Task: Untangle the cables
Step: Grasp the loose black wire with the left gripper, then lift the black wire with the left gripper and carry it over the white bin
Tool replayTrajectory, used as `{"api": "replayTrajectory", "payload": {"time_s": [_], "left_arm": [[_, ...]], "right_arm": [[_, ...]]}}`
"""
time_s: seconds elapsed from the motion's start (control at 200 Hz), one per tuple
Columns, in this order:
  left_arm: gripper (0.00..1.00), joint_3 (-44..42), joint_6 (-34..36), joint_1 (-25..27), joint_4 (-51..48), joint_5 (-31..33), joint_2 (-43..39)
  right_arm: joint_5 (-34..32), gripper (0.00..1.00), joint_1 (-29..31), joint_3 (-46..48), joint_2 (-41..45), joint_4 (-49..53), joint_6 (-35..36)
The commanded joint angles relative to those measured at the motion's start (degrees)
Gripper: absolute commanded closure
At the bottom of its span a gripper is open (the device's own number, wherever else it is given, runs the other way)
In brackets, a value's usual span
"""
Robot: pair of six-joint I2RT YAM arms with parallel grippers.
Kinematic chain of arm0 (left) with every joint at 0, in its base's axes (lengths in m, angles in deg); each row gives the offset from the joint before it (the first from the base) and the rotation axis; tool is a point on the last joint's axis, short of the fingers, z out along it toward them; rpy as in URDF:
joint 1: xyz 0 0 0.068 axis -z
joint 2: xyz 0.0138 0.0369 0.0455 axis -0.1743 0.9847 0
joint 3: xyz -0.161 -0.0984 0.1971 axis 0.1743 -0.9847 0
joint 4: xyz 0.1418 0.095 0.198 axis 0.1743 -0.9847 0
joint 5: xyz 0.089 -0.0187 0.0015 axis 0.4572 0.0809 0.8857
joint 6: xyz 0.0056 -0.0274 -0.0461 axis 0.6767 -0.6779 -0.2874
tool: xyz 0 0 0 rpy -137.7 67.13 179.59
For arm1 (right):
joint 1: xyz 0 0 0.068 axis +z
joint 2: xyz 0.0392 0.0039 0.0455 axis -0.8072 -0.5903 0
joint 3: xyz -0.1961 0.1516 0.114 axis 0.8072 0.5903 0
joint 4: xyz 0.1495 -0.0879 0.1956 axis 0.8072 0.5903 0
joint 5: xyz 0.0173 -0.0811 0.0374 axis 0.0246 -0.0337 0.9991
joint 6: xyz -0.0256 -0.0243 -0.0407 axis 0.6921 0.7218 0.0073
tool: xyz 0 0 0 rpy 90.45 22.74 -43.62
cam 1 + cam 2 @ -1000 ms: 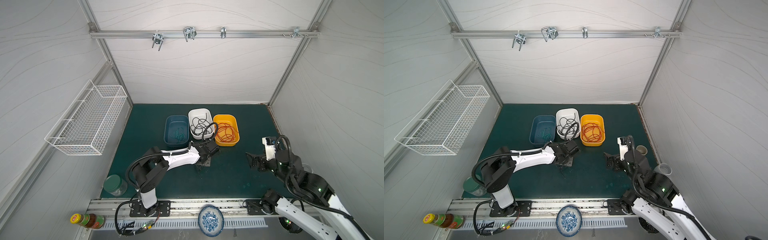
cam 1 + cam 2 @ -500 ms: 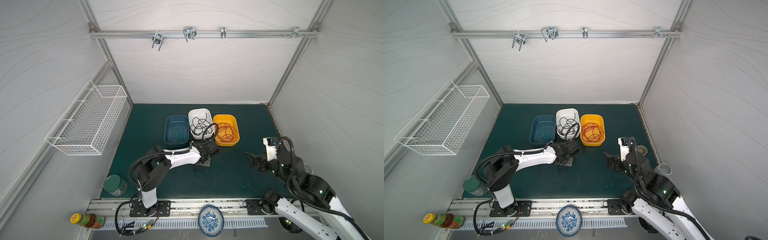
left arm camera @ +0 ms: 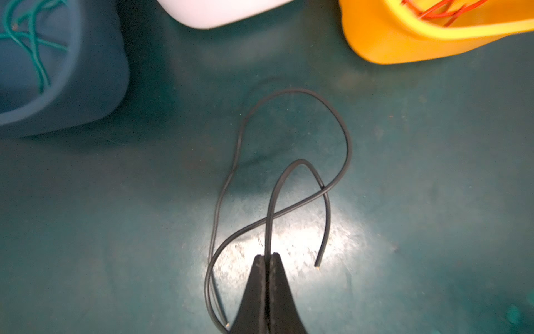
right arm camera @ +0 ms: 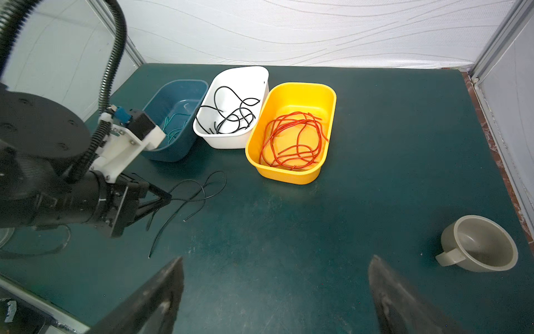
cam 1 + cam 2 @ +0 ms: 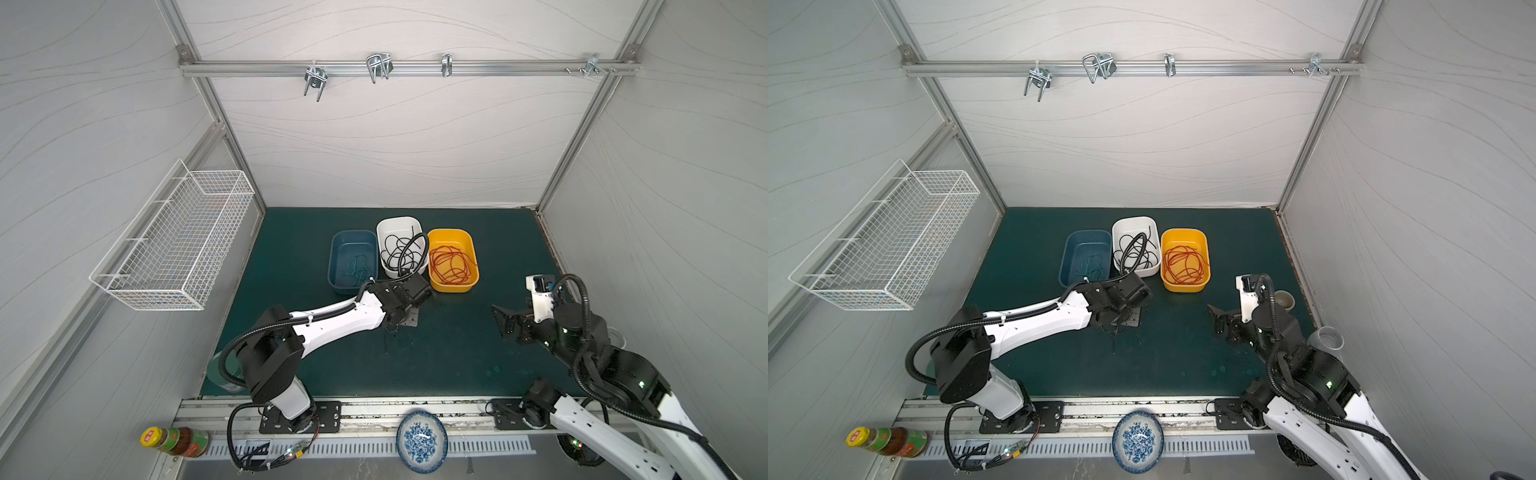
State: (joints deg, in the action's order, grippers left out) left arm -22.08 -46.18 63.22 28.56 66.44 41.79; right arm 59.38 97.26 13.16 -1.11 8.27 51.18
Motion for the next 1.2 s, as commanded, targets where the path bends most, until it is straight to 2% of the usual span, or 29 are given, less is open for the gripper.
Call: {"api": "replayTrajectory", "payload": {"time_s": [0.0, 0.205, 0.69, 1.195], "left_arm": [[1.0, 2.0, -1.8, -0.2, -3.1, 0.1, -2.7], [1.0, 3.2, -2.1, -0.2, -6.4, 0.6, -8.6], [1.0, 13.0, 1.6, -0.3, -12.1, 0.6, -16.7], [1.0, 27.2, 8.4, -0.3, -15.0, 1.1, -16.1]], "right_arm": [[-0.1, 0.01, 0.4, 0.3, 1.0, -1.5, 0.7], [0.1, 0.01, 0.4, 0.4, 1.0, -1.5, 0.7], [0.0, 0.01, 0.4, 0.5, 1.5, -1.5, 0.6], [0.1, 0.01, 0.4, 0.6, 1.6, -1.8, 0.7]]}}
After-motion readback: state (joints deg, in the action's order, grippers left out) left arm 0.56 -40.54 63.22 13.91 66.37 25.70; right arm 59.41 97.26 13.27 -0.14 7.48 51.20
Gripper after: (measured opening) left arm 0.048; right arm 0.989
